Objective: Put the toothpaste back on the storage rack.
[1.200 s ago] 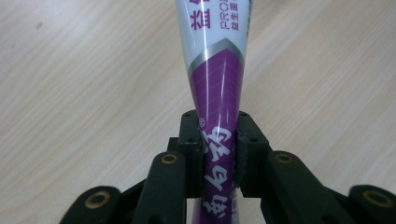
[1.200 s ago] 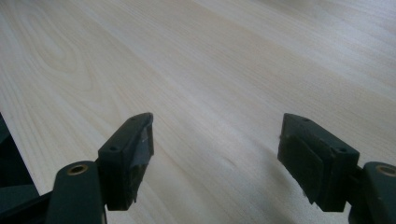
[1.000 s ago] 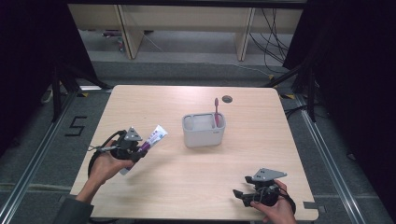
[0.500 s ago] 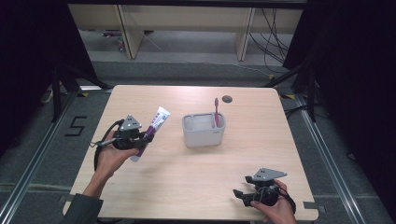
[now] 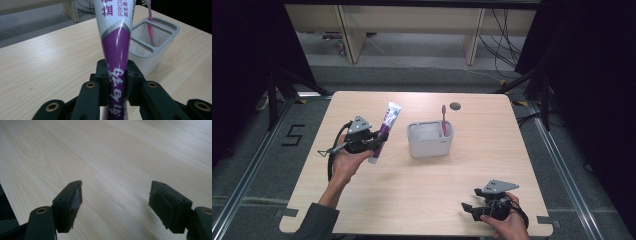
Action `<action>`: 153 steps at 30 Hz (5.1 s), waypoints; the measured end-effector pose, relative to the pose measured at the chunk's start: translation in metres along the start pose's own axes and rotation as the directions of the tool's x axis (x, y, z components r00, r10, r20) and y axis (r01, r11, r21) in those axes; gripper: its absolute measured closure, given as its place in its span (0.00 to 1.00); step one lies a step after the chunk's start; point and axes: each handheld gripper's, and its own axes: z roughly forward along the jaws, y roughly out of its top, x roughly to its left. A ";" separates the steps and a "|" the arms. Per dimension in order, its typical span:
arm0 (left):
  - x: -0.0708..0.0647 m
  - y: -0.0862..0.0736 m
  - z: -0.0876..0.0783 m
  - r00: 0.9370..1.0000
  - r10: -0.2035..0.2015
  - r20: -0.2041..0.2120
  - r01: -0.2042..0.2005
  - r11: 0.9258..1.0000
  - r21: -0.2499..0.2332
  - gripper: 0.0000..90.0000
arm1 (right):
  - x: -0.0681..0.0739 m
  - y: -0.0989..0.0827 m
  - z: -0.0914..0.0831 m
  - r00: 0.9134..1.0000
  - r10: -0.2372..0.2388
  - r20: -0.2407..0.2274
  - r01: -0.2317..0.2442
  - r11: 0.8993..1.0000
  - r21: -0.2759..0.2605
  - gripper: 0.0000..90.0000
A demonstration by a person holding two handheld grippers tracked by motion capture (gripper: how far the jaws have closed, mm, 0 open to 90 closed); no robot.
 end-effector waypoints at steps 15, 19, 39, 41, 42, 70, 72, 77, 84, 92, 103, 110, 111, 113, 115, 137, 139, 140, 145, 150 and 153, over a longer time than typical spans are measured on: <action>-0.018 0.028 0.019 0.999 -0.031 0.012 0.032 0.995 -0.096 0.83 | 0.001 0.001 -0.002 1.000 0.010 0.013 -0.010 1.000 0.004 0.31; -0.027 0.037 0.025 0.999 -0.035 0.019 0.037 0.992 -0.119 0.84 | 0.001 0.001 -0.002 1.000 0.007 0.020 -0.008 1.000 0.009 0.31; -0.068 0.075 0.073 0.997 -0.008 0.073 0.022 0.983 -0.184 0.83 | 0.001 0.002 -0.002 1.000 -0.007 0.016 0.007 1.000 0.000 0.31; -0.073 0.079 0.080 0.997 0.001 0.078 0.014 0.981 -0.191 0.84 | 0.000 0.002 -0.003 1.000 -0.006 0.019 0.006 1.000 -0.001 0.31; -0.073 0.079 0.080 0.997 0.001 0.078 0.014 0.981 -0.191 0.84 | 0.000 0.002 -0.003 1.000 -0.007 0.021 0.007 1.000 0.000 0.31; -0.064 0.054 0.131 1.000 -0.017 0.019 0.020 0.989 -0.149 0.83 | 0.003 0.003 -0.003 1.000 0.004 0.001 -0.004 1.000 0.000 0.31; -0.064 0.052 0.132 1.000 -0.020 0.018 0.022 0.989 -0.147 0.83 | 0.003 0.003 -0.003 1.000 0.005 -0.001 -0.005 1.000 -0.001 0.31; -0.064 0.043 0.136 1.000 -0.021 0.006 0.022 0.993 -0.114 0.83 | 0.003 0.003 -0.002 1.000 0.001 -0.003 -0.001 1.000 0.003 0.31; -0.069 0.039 0.138 1.000 0.010 -0.005 -0.010 0.996 -0.086 0.83 | 0.004 0.003 -0.002 1.000 0.013 -0.006 -0.013 1.000 0.009 0.31; -0.072 0.038 0.137 0.998 0.060 -0.026 -0.061 0.997 -0.047 0.83 | 0.004 0.003 -0.002 1.000 0.005 -0.004 -0.005 1.000 0.004 0.31; -0.072 0.037 0.134 0.995 0.095 -0.040 -0.096 0.995 -0.016 0.81 | 0.004 0.003 -0.002 1.000 -0.002 -0.004 0.002 1.000 0.003 0.31; -0.074 0.036 0.122 0.995 0.087 -0.040 -0.088 0.996 -0.031 0.80 | 0.004 0.003 -0.001 1.000 -0.010 -0.003 0.010 1.000 0.009 0.31; -0.073 0.037 0.120 0.994 0.101 -0.050 -0.103 0.994 -0.037 0.78 | 0.005 0.003 -0.001 1.000 -0.005 -0.005 0.005 1.000 0.012 0.31; -0.074 0.039 0.117 0.994 0.098 -0.050 -0.101 0.994 -0.046 0.78 | 0.005 0.003 -0.001 1.000 -0.007 -0.008 0.007 1.000 0.010 0.31; -0.074 0.042 0.112 0.993 0.107 -0.046 -0.109 0.993 -0.045 0.77 | 0.005 0.003 -0.001 1.000 -0.003 -0.008 0.003 1.000 0.020 0.31; -0.068 0.038 0.100 0.995 0.094 -0.024 -0.094 0.996 -0.004 0.56 | 0.004 0.003 -0.002 1.000 -0.001 -0.006 0.001 1.000 0.008 0.31; -0.066 0.036 0.096 0.996 0.085 -0.031 -0.086 0.996 -0.003 0.54 | 0.004 0.003 -0.002 1.000 -0.001 -0.005 0.001 1.000 0.007 0.31; -0.065 0.036 0.094 0.997 0.075 -0.029 -0.075 0.997 -0.008 0.53 | 0.004 0.003 -0.001 1.000 -0.001 -0.006 0.001 1.000 0.010 0.31; -0.061 0.035 0.083 0.999 0.047 -0.008 -0.048 0.999 -0.009 0.47 | 0.004 0.003 -0.001 1.000 0.003 -0.001 -0.003 1.000 0.009 0.31; -0.058 0.034 0.072 0.999 0.048 -0.008 -0.048 0.999 -0.010 0.42 | 0.003 0.003 0.000 1.000 0.005 -0.002 -0.005 1.000 0.009 0.31; -0.057 0.031 0.067 0.999 0.046 -0.004 -0.046 0.999 -0.015 0.41 | 0.003 0.003 -0.001 1.000 0.005 -0.001 -0.005 1.000 0.013 0.31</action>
